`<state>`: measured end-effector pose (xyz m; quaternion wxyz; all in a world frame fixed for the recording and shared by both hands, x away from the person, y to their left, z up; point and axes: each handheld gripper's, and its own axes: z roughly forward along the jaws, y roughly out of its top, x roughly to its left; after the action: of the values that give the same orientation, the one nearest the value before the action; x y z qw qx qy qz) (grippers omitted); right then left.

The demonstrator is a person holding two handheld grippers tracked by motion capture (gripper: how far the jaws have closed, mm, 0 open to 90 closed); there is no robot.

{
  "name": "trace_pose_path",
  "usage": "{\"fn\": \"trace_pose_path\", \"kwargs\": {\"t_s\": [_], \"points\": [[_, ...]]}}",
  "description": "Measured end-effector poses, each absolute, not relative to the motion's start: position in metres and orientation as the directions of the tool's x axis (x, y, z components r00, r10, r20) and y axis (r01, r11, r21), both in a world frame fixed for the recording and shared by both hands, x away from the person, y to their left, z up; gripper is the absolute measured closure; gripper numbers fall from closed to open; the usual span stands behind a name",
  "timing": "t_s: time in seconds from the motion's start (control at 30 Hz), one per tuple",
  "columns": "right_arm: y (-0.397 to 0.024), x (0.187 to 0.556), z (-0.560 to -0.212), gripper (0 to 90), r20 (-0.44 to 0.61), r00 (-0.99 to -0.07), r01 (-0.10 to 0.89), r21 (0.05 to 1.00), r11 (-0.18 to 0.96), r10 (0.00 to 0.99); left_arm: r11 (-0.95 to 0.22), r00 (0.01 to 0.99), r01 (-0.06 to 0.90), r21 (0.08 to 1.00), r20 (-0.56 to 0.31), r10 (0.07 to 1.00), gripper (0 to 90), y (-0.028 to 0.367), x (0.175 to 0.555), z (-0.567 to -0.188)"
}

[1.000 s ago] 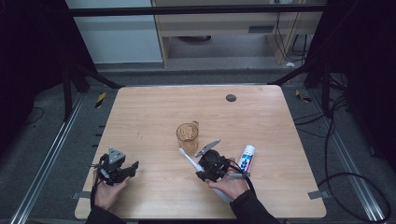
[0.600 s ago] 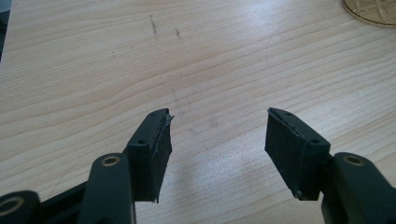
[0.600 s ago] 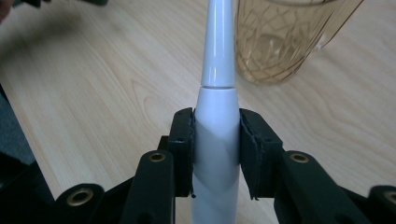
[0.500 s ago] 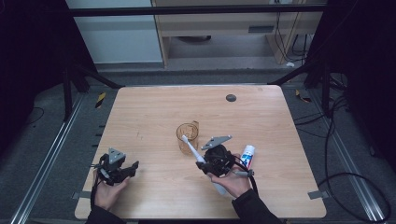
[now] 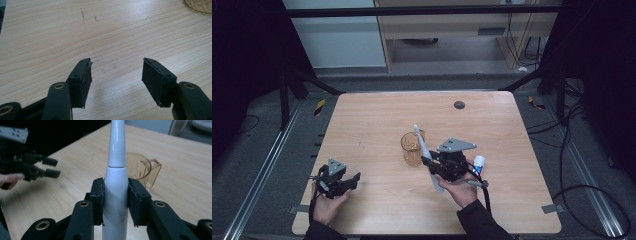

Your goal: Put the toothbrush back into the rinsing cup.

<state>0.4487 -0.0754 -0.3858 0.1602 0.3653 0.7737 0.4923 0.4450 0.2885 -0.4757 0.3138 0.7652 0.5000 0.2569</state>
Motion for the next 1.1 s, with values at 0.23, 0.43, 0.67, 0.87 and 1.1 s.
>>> {"fn": "trace_pose_path", "kwargs": {"t_s": [0.23,0.43,0.67,0.87,1.1], "points": [[-0.075,0.449,-0.377,67.7,0.126,-0.638,0.343,0.930,0.134,0.760,-0.300,0.365,0.604,0.739,0.078,0.928,40.0,0.289,0.445,-0.476],[-0.071,0.451,-0.369,67.7,0.099,-0.578,0.283,0.955,0.085,0.810,-0.300,0.366,0.603,0.739,0.078,0.928,40.0,0.289,0.445,-0.475],[-0.065,0.456,-0.362,67.6,0.078,-0.527,0.213,0.976,0.043,0.846,-0.299,0.365,0.601,0.741,0.078,0.928,40.1,0.289,0.445,-0.475],[-0.058,0.463,-0.357,67.6,0.059,-0.483,0.165,0.986,0.024,0.874,-0.299,0.365,0.601,0.741,0.079,0.928,40.1,0.289,0.445,-0.475],[-0.042,0.476,-0.355,67.6,0.048,-0.452,0.133,0.991,0.014,0.891,-0.298,0.365,0.601,0.741,0.077,0.928,40.1,0.289,0.445,-0.475]]}}
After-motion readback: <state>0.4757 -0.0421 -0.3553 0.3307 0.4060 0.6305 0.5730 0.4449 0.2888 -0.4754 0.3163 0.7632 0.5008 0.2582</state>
